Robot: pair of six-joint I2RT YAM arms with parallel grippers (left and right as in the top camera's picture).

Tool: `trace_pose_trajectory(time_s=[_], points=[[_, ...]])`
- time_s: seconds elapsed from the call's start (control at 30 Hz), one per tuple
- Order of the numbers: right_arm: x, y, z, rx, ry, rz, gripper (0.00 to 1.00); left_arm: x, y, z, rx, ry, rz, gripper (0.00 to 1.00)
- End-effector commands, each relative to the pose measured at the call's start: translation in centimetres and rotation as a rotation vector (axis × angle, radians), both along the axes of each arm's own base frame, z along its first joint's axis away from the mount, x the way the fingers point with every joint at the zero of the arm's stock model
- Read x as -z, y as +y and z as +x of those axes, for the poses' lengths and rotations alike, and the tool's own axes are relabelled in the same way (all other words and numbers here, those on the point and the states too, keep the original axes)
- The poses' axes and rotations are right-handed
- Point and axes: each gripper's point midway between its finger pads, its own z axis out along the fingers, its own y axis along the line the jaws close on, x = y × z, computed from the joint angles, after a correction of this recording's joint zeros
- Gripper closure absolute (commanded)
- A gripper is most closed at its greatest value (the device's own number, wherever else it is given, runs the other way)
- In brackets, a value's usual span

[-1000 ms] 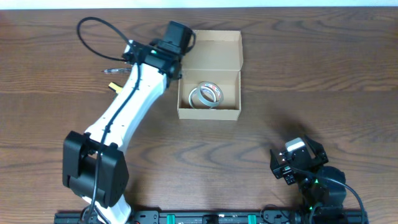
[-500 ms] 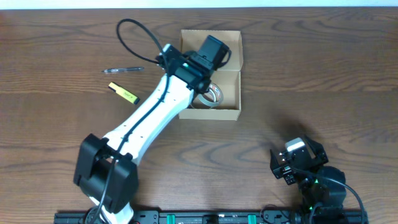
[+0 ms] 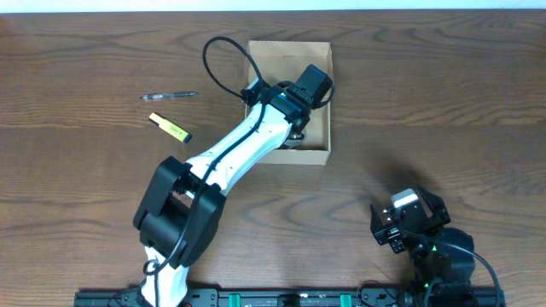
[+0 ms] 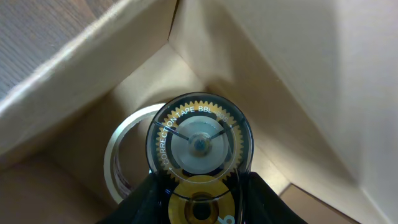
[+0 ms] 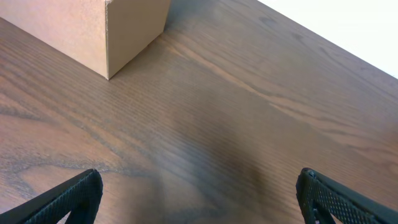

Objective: Pack container
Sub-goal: 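Lower the dispenser into the box and open the left gripper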

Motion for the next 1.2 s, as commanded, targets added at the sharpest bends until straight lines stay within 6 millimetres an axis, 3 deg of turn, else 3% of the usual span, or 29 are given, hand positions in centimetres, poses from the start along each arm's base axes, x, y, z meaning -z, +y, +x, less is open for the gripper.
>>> trace_pose_trajectory(time_s=[0.0,0.1,0.23,0.33,0.63,0.73,0.93,1.03,1.17], points=[[0.1,-0.2,0.0,0.014,0.001,0.009,0.01,0.6,-0.1,0.4,0.01,0.007,0.013,0.83],[0.1,-0.2,0.0,0.014,0.001,0.009,0.01,0.7,-0.1,0.4,0.009,0.008,0.013,0.72],[0.1,-0.2,0.0,0.014,0.001,0.009,0.01,0.7,-0.1,0.4,0.008,0.008,0.014,0.68],[0.1,-0.2,0.0,0.014,0.001,0.009,0.01,0.7,-0.1,0.4,0.008,0.008,0.014,0.6],[0.1,-0.2,0.0,0.014,0.001,0.009,0.01,0.6,-0.1,0.4,0.008,0.007,0.014,0.53],[0.1,-0.2,0.0,0.014,0.001,0.009,0.01,0.6,-0.1,0.4,0.007,0.006,0.015,0.44],[0.1,-0.2,0.0,0.014,0.001,0.009,0.01,0.3,-0.1,0.7,0.003,-0.006,0.008,0.44],[0.1,-0.2,0.0,0.014,0.001,0.009,0.01,-2.0,0.3,1.6,-0.013,-0.063,-0.002,0.44],[0.1,-0.2,0.0,0.014,0.001,0.009,0.01,-7.8,1.7,2.9,-0.06,-0.195,-0.024,0.44]])
